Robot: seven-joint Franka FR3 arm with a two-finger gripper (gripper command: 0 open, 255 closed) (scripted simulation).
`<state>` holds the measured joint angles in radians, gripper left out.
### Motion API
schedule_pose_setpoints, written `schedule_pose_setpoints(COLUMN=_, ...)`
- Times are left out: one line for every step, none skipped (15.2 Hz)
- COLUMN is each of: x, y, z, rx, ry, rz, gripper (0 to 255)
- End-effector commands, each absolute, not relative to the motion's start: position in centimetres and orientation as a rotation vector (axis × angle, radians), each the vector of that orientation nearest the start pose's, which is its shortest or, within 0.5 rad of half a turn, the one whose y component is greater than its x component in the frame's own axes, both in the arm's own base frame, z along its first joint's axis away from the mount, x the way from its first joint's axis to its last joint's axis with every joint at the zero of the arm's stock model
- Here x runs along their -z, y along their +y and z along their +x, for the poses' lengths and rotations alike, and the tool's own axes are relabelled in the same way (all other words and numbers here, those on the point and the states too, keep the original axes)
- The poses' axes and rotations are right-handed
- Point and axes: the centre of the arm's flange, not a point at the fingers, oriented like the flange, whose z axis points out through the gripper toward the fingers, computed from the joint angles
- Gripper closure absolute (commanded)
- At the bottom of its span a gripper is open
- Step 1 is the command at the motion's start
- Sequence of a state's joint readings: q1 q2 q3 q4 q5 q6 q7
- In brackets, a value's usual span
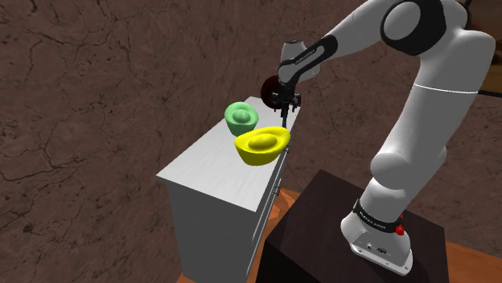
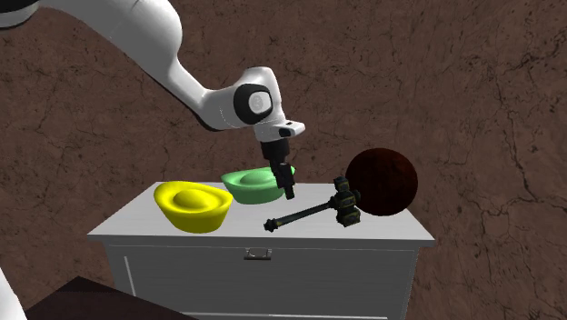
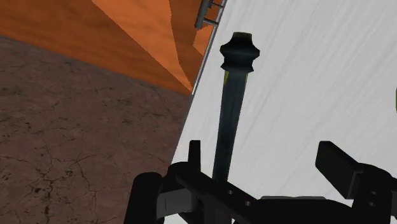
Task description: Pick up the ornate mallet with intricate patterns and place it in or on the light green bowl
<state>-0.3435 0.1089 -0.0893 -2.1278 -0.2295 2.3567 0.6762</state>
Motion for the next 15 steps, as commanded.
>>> schedule_pose_setpoints(x=-35.5, y=-26.4, z=52.2, rx=0.239, ry=1.610, rz=-2.882, gripper=0)
schedule_pose_setpoints(x=-34.7, y=-27.4, z=52.5, rx=0.242, ry=1.655, rz=-2.857, gripper=0)
schedule_pose_setpoints(x=-34.1, y=-28.2, z=52.6, rx=0.244, ry=1.690, rz=-2.838, gripper=0)
schedule_pose_setpoints(x=-33.6, y=-28.3, z=52.6, rx=0.244, ry=1.690, rz=-2.838, gripper=0)
schedule_pose_setpoints(x=-33.1, y=-28.4, z=52.7, rx=0.244, ry=1.690, rz=-2.838, gripper=0)
schedule_pose_setpoints(x=-32.6, y=-28.5, z=52.7, rx=0.244, ry=1.690, rz=-2.838, gripper=0)
schedule_pose_setpoints(x=-32.1, y=-28.6, z=52.7, rx=0.244, ry=1.690, rz=-2.838, gripper=0)
schedule_pose_setpoints(x=-31.6, y=-28.8, z=52.7, rx=0.244, ry=1.690, rz=-2.838, gripper=0)
schedule_pose_setpoints(x=-31.0, y=-28.9, z=52.7, rx=0.244, ry=1.690, rz=-2.838, gripper=0)
schedule_pose_setpoints(x=-30.5, y=-29.0, z=52.8, rx=0.244, ry=1.690, rz=-2.838, gripper=0)
schedule_pose_setpoints(x=-30.2, y=-29.1, z=52.8, rx=0.244, ry=1.690, rz=-2.838, gripper=0)
schedule_pose_setpoints(x=-30.2, y=-29.1, z=52.8, rx=0.244, ry=1.690, rz=-2.838, gripper=0)
schedule_pose_setpoints(x=-30.2, y=-29.1, z=52.8, rx=0.244, ry=1.690, rz=-2.838, gripper=0)
schedule_pose_setpoints(x=-30.2, y=-29.1, z=52.8, rx=0.244, ry=1.690, rz=-2.838, gripper=0)
schedule_pose_setpoints(x=-30.2, y=-29.1, z=52.8, rx=0.244, ry=1.690, rz=-2.838, gripper=0)
